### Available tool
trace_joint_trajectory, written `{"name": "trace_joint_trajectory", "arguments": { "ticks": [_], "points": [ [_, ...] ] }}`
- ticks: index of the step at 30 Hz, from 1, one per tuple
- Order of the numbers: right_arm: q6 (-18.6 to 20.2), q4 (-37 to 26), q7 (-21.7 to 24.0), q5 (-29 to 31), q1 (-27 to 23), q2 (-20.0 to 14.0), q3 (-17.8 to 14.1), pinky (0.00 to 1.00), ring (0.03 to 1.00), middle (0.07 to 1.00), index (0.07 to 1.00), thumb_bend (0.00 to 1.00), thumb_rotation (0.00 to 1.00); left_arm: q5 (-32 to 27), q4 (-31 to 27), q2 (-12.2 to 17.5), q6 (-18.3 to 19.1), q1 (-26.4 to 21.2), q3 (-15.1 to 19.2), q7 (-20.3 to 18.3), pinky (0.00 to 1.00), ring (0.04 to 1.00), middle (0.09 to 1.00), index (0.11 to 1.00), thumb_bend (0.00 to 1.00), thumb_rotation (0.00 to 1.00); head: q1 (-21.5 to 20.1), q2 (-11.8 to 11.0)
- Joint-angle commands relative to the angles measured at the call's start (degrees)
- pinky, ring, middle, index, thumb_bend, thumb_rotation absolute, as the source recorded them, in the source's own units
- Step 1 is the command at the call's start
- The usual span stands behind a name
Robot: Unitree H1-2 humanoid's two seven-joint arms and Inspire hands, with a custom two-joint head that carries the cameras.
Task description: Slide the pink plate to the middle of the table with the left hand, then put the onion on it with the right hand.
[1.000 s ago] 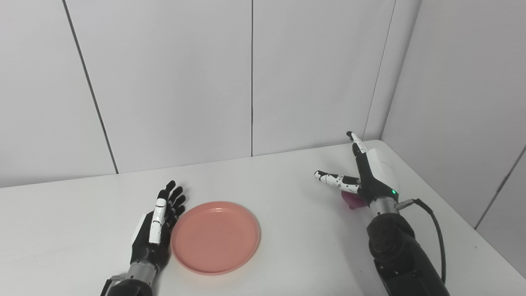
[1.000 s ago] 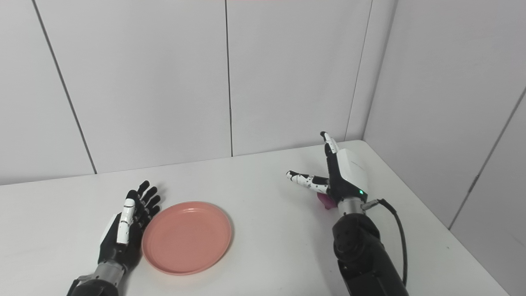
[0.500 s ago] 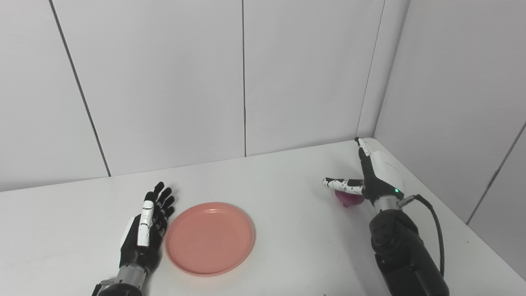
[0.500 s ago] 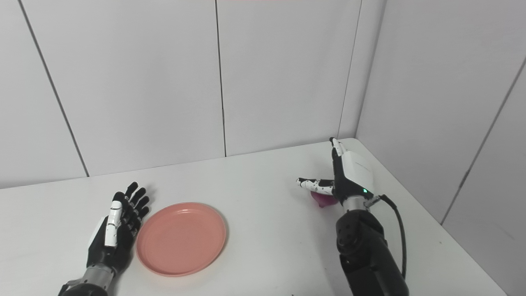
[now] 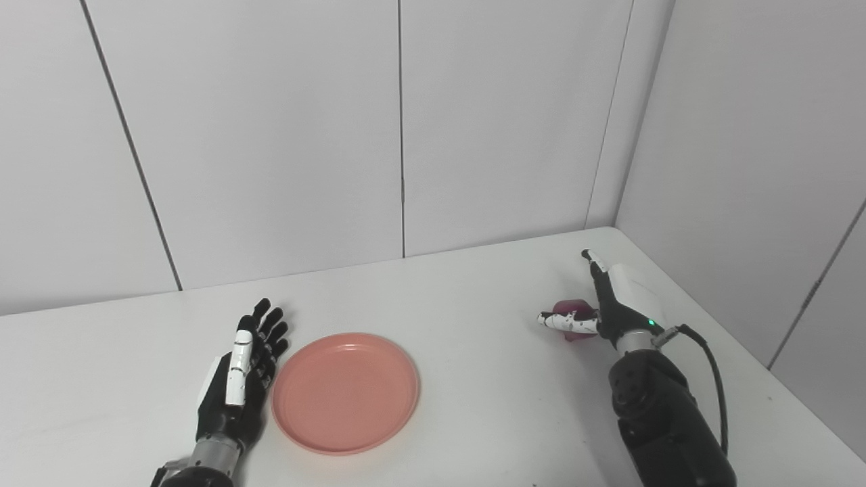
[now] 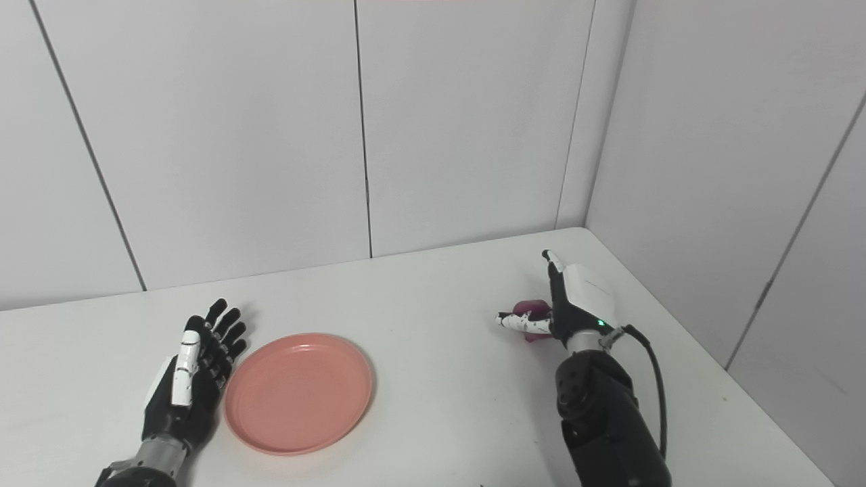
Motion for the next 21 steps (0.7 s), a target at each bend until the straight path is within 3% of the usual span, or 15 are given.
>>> {"name": "trace_joint_trajectory", "arguments": {
  "ticks": [1, 8, 12, 21],
  "points": [
    [-0.18, -0.35, -1.98, 0.43, -2.70, -0.86, -0.21, 0.72, 0.845, 0.890, 0.882, 0.89, 0.34, -0.55, -1.31, -0.11, -1.81, -1.02, -0.07, -0.70, 0.98, 0.974, 0.973, 0.963, 0.60, 1.00, 0.04, 0.05],
    [-1.22, 2.28, -4.30, 2.69, -2.61, -1.80, 1.37, 0.71, 0.815, 0.859, 0.855, 0.85, 0.28, -0.55, -1.83, -0.25, -1.57, -0.84, -0.01, -0.84, 0.98, 0.973, 0.972, 0.962, 0.60, 1.00, 0.10, 0.09],
    [-1.53, 3.01, -5.31, 3.73, -2.59, -2.16, 2.04, 0.63, 0.746, 0.796, 0.819, 0.79, 0.22, -0.59, -1.87, -0.35, -1.43, -0.87, 0.04, -0.79, 0.98, 0.974, 0.972, 0.961, 0.60, 1.00, 0.40, 0.30],
    [-1.39, 2.76, -6.64, 4.15, -2.28, -2.80, 3.99, 0.56, 0.682, 0.735, 0.766, 0.72, 0.13, -0.41, -2.40, -0.48, -1.09, -0.71, -0.07, -0.59, 0.98, 0.972, 0.971, 0.958, 0.60, 1.00, 0.44, 0.44]
  ]
}}
